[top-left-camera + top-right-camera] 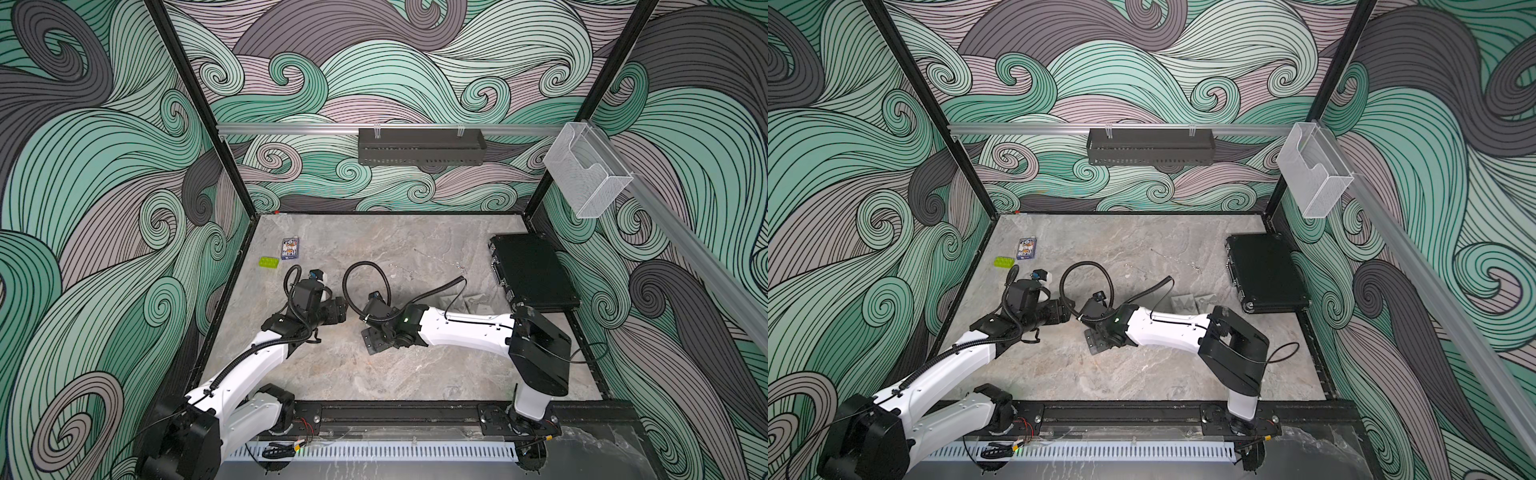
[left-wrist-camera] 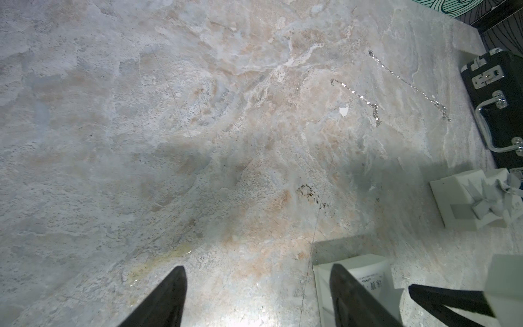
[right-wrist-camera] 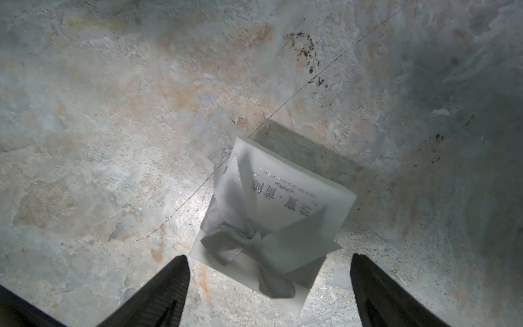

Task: Take the necklace out of the lift-off lid jewelry box
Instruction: Pick up the jewelry box from the center of the board.

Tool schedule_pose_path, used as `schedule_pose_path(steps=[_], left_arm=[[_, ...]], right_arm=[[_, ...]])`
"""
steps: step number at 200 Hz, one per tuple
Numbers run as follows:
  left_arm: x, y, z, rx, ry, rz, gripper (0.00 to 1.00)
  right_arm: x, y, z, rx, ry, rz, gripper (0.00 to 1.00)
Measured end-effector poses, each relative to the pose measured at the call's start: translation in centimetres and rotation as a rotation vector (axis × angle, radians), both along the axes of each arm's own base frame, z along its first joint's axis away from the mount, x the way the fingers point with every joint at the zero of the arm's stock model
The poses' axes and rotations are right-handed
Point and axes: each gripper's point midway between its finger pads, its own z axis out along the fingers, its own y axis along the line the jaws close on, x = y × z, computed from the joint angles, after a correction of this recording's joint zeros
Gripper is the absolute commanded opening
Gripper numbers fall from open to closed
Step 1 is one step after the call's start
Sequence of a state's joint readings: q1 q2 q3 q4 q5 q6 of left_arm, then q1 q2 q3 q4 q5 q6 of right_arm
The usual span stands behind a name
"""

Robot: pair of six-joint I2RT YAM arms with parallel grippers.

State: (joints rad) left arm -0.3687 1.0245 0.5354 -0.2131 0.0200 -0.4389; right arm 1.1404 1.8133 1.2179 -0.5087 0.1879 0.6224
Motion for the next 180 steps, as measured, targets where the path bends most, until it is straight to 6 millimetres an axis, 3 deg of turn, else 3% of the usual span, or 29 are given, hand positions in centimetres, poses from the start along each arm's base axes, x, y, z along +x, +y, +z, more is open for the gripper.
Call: schedule_pose_path(steps=[43,105,180], left_arm=[[0.2,0.0,0.2,-0.013,-0.011,0.002,0.78],[0.2,-0.1,0.1,-0.019,-0.013,0.000,0.78],[0.3,0.1,0.0,-0.019,-0.014,0.008,0.78]], right_arm=[[-0.2,0.2,-1.0,-0.028,0.006,-0.015,0.95],[0.3,1.7,-0.8,-0.006,0.000,-0.014,0.95],[0.7,2.0,-1.8,-0.031,0.010,0.022,0.88]])
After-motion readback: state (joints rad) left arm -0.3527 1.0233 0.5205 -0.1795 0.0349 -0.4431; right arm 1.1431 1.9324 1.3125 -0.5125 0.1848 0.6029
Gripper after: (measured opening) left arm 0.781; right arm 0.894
